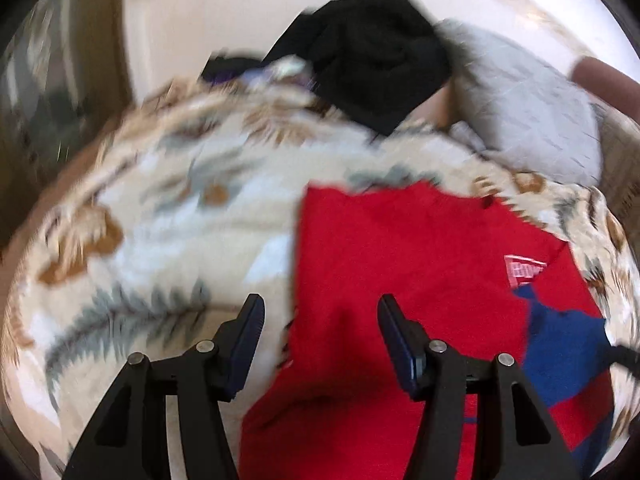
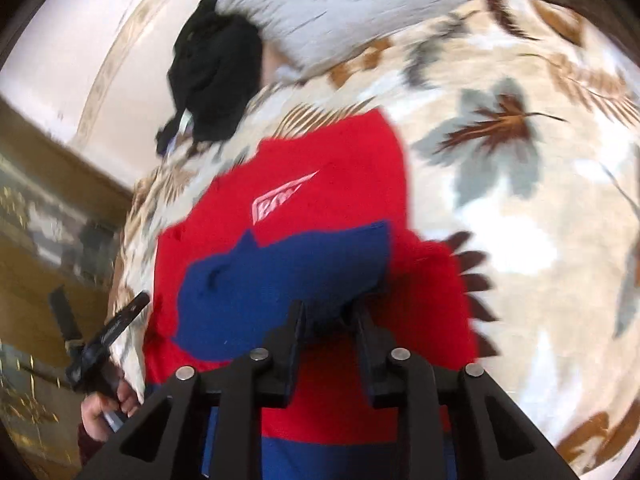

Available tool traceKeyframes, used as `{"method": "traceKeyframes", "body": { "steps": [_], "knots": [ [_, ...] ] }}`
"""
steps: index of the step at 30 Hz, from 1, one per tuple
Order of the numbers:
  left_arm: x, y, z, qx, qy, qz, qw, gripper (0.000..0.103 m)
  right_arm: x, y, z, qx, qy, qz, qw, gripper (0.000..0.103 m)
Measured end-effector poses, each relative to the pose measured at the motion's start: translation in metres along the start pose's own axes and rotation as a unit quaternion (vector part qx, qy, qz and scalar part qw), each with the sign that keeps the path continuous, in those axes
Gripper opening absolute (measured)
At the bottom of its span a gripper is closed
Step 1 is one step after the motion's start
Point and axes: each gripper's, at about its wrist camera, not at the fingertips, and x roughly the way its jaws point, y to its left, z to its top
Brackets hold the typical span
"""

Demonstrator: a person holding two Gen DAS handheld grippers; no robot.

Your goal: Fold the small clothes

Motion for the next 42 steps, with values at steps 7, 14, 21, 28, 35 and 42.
{"method": "traceKeyframes", "body": {
  "steps": [7, 14, 21, 28, 35, 42],
  "knots": [
    [0.004, -0.055, -0.012, 0.092, 0.015, -0.049, 0.9944, 0.071, -0.011, 0.025, 0.003, -0.06, -0.077, -0.007, 0.995, 0.063],
    [0.029, -0.068, -0.022, 0.113, 0.072, -0.035, 0.9904, 0.075, 0.049, 0.031, -0.01, -0.126, 0.01, -0.083, 0.989, 0.054],
    [0.0, -0.073, -0.017, 0.116, 0.013, -0.06, 0.9914, 0.075, 0.025, 0.038, -0.011, -0.148, -0.032, -0.08, 0.985, 0.053],
    [-0.049, -0.081, -0.021, 0.103, -0.033, -0.078, 0.9911, 0.08, -0.006, 0.061, -0.02, -0.191, -0.05, -0.136, 0.971, 0.054],
    [-0.098, -0.092, -0.033, 0.108, -0.084, -0.048, 0.9895, 0.09, -0.073, 0.109, -0.022, -0.251, -0.127, -0.202, 0.938, 0.056],
    [-0.121, -0.098, -0.038, 0.101, -0.086, -0.053, 0.9897, 0.091, -0.114, 0.134, -0.035, -0.282, -0.166, -0.243, 0.913, 0.056]
  ]
}}
